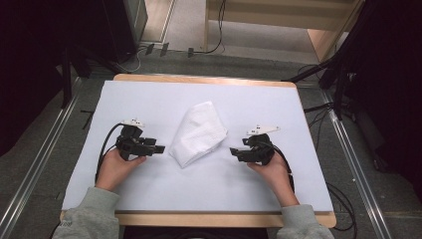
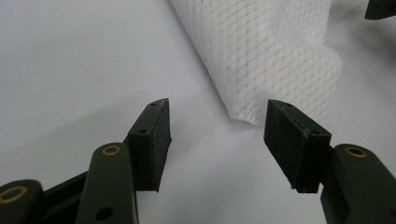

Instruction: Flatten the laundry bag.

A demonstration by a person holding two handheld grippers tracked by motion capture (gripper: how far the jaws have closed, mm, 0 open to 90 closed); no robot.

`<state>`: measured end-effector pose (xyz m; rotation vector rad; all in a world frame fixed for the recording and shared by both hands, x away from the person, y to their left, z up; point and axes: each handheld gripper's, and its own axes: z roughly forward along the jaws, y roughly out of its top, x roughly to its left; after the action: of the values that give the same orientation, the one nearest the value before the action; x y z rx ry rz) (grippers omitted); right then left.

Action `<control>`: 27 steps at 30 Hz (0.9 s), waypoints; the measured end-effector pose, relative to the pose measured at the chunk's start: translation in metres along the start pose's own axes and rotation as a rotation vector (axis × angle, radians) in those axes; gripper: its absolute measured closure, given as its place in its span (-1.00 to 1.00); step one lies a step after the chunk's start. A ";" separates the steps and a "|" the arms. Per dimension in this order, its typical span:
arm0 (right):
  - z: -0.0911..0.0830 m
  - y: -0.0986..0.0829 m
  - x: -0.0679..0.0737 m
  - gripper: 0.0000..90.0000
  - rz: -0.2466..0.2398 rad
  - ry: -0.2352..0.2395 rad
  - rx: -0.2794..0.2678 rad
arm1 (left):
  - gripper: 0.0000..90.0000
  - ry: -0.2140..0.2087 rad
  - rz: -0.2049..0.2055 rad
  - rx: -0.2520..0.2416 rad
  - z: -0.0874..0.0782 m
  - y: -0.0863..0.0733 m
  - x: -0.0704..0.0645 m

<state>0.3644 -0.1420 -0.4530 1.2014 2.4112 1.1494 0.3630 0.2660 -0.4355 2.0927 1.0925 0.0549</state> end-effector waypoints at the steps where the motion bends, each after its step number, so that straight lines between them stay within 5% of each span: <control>1: 0.000 0.000 0.001 -0.17 0.002 0.003 0.000 | -0.14 0.003 0.007 -0.006 0.000 0.000 -0.001; 18: -0.003 -0.007 0.006 -0.05 0.008 0.009 0.032 | -0.15 -0.017 0.091 0.002 0.007 0.011 -0.023; 27: -0.005 -0.010 0.006 0.02 0.019 0.015 0.034 | -0.14 -0.035 0.101 -0.010 0.007 0.015 -0.031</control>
<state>0.3525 -0.1437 -0.4557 1.2332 2.4449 1.1306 0.3557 0.2341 -0.4222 2.1312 0.9636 0.0726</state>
